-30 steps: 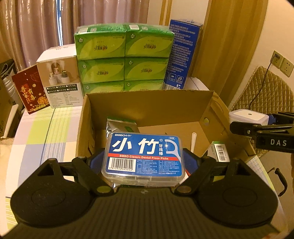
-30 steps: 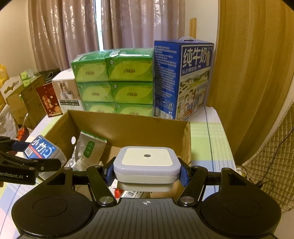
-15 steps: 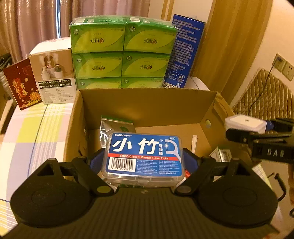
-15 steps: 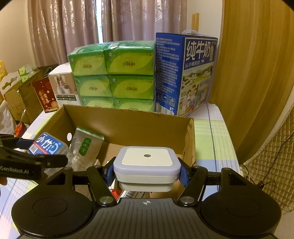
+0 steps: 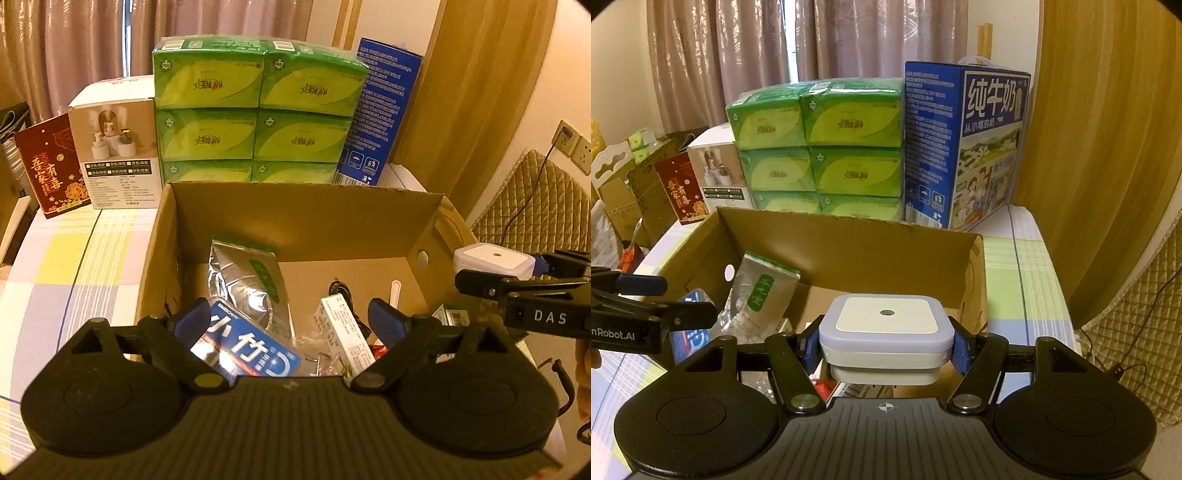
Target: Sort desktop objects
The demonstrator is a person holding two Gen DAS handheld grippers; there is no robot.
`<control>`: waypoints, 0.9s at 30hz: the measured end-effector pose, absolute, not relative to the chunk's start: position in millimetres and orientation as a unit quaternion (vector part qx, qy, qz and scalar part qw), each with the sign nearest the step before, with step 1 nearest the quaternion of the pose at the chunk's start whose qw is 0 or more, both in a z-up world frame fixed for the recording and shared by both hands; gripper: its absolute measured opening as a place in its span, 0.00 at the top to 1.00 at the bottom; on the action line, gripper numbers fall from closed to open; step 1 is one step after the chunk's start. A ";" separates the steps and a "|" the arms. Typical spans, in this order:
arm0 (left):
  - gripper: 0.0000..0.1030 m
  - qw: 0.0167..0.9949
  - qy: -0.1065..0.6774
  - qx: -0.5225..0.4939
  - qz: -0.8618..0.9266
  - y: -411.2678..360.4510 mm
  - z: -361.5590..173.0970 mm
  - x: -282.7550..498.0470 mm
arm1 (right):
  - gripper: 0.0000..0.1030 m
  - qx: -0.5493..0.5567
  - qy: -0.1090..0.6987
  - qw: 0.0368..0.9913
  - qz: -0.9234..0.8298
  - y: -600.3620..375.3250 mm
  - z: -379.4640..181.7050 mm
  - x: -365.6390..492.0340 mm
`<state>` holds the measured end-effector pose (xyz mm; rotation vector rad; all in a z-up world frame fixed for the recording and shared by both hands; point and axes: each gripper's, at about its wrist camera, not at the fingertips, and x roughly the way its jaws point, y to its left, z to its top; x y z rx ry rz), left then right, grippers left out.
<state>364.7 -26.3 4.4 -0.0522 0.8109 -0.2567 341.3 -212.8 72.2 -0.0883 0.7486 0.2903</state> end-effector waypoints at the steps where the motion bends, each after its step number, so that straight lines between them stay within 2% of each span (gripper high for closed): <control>1: 0.13 0.911 0.393 -0.025 -0.124 -25.0 4.3 363.9 | 0.40 -0.043 0.364 0.919 0.142 -212.2 72.2 341.2; 25: 0.13 0.913 0.390 -0.027 -0.115 -10.0 2.7 356.7 | 0.40 -0.029 0.355 0.919 0.169 -192.9 77.7 346.0; 27: 0.13 0.914 0.389 -0.028 -0.112 -7.6 3.4 355.9 | 0.36 -0.014 0.344 0.919 0.189 -193.4 82.3 349.6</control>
